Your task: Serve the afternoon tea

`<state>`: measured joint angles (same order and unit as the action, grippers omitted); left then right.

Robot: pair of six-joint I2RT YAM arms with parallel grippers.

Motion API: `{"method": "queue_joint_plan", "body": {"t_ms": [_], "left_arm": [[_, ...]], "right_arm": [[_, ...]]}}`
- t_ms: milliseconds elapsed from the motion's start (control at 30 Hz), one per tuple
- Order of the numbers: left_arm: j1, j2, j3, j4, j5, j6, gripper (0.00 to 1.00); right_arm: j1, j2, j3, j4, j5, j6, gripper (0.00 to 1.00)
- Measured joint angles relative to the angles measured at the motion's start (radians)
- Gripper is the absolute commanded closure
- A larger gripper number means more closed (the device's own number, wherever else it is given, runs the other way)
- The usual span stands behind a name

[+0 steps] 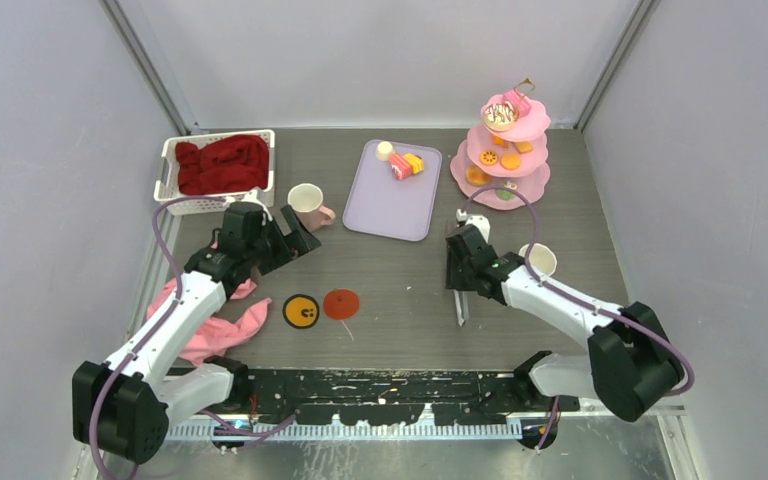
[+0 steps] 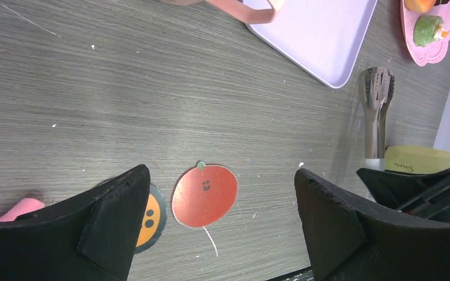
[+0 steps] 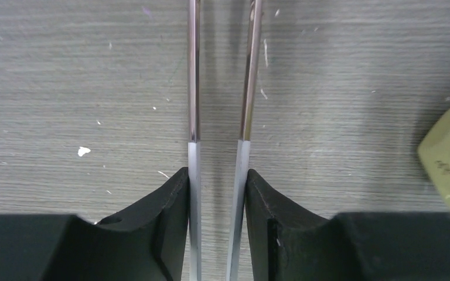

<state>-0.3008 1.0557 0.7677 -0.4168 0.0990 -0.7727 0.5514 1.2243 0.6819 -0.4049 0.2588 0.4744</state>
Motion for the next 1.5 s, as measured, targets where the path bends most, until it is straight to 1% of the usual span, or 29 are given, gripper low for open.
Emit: {"method": "queue_joint_plan", "body": {"t_ms": [100,233,267,333,433,567,633,700,733,767,833,1033,1133,1233,1367,1500], "left_arm": [[0.0,0.0,0.0,-0.003,-0.001,0.007,0.07],[0.0,0.0,0.0,-0.009,-0.002,0.021,0.06],[0.0,0.0,0.0,-0.01,-0.002,0.024,0.06],[0.0,0.002,0.003,-0.013,0.002,0.032,0.05],[-0.004,0.019,0.025,-0.024,0.009,0.055,0.05],[-0.035,0.047,0.067,-0.051,-0.004,0.093,0.03],[-0.072,0.055,0.091,-0.068,-0.031,0.112,0.0],[-0.115,0.058,0.108,-0.083,-0.07,0.127,0.01],[-0.138,0.061,0.119,-0.098,-0.118,0.129,0.01],[-0.154,0.062,0.121,-0.1,-0.127,0.129,0.01],[-0.19,0.08,0.131,-0.113,-0.195,0.122,0.01],[-0.325,0.22,0.174,-0.114,-0.415,0.079,0.01],[-0.371,0.308,0.209,-0.124,-0.524,0.016,0.01],[-0.39,0.41,0.289,-0.169,-0.639,-0.071,0.01],[-0.401,0.557,0.459,-0.257,-0.761,-0.2,0.01],[-0.406,0.724,0.655,-0.37,-0.837,-0.335,0.01]], "right_arm": [[0.026,0.055,-0.025,0.035,0.014,0.017,0.47],[0.031,0.092,-0.031,0.052,0.024,0.03,0.29],[0.031,0.092,-0.031,0.056,0.028,0.03,0.26],[0.031,0.091,-0.028,0.06,0.039,0.029,0.21],[0.031,0.087,0.003,0.039,0.065,0.015,0.17],[0.031,0.048,0.095,-0.003,0.098,-0.019,0.16],[0.031,0.018,0.15,-0.018,0.115,-0.034,0.15],[0.031,-0.02,0.193,-0.023,0.126,-0.048,0.15],[0.031,-0.035,0.207,-0.023,0.127,-0.051,0.15],[0.031,-0.051,0.22,-0.023,0.129,-0.055,0.15],[0.031,-0.069,0.233,-0.022,0.13,-0.058,0.15],[0.031,-0.055,0.23,-0.037,0.112,-0.058,0.14],[0.031,-0.055,0.218,-0.038,0.101,-0.057,0.14],[0.031,-0.054,0.215,-0.04,0.097,-0.058,0.14],[0.031,-0.055,0.213,-0.039,0.094,-0.058,0.14],[0.031,-0.062,0.207,-0.04,0.086,-0.058,0.14]]}}
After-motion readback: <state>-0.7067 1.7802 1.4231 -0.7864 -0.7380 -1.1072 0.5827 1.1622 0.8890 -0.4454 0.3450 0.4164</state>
